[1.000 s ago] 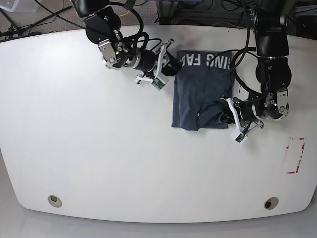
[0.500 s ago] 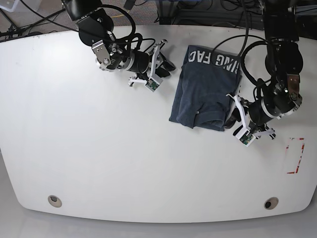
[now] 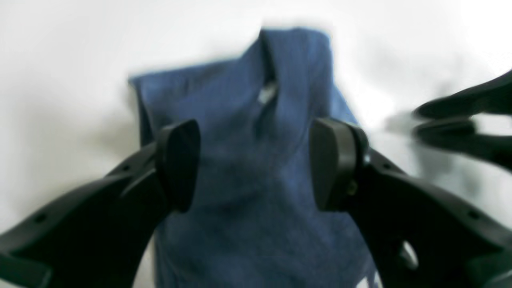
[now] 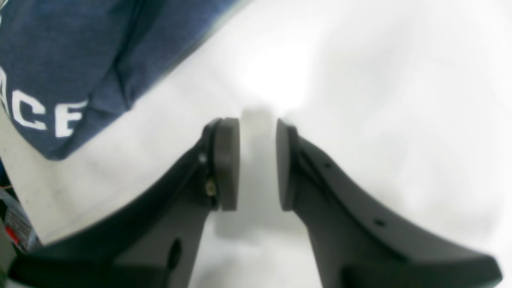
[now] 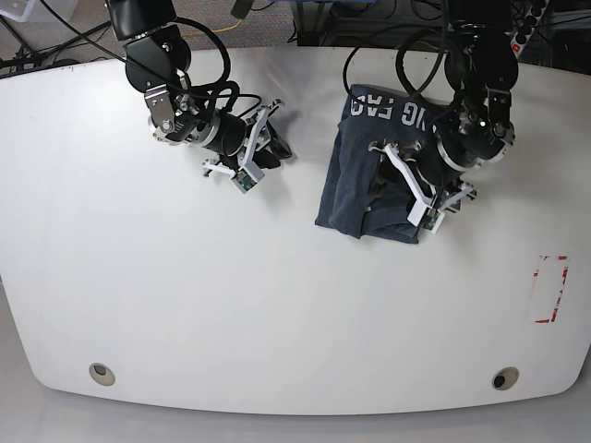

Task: Fold the T-shirt properly
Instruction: 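Grasp the folded shirt with both grippers and square its edges, then slide the folded shirt with the left gripper to the table's edge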

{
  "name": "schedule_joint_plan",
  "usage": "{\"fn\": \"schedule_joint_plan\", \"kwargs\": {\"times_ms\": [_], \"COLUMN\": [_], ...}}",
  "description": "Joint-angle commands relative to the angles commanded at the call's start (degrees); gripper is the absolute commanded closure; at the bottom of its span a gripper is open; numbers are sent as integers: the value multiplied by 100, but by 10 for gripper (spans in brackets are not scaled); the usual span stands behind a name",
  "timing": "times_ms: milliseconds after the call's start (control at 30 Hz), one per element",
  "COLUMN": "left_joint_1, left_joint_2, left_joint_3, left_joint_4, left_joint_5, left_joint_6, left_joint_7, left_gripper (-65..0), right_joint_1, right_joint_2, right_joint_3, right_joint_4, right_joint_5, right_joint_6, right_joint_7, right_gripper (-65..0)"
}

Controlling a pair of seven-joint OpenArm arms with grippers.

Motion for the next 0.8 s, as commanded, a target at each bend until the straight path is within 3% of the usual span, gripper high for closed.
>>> {"fn": "schedule_joint_plan", "kwargs": {"times_ms": [167,267,367,567,800], "left_joint_1": [97,105,97,-123,-571], "left_joint_2": [193,132,-158,-563,-1618], "left_joint_3": [185,167,-70,-1064,-2022], "left_joint_4": [-624,-1099,-1433,-1837,-2910], "left_joint_5": [571,615,589,580,580], "left_joint_6": [-9,-9,0,-44,-800], "left_joint_7": [-79,-519,-835,-844,-853], "left_gripper": [-400,-399,-399,-401,-399], "right_joint_1": [-9,-9,-26,-26,-26], "right_joint_2": [0,0,0,26,35], "right_joint_3": [79,79,79,79,79], "right_joint_4": [0,0,18,35,105], "right_joint_5": [0,0,0,0,0], "right_joint_6": [0,0,0,0,0], "right_joint_7": [0,0,0,0,0], "right_gripper": [-144,-144,-144,-144,-144]}}
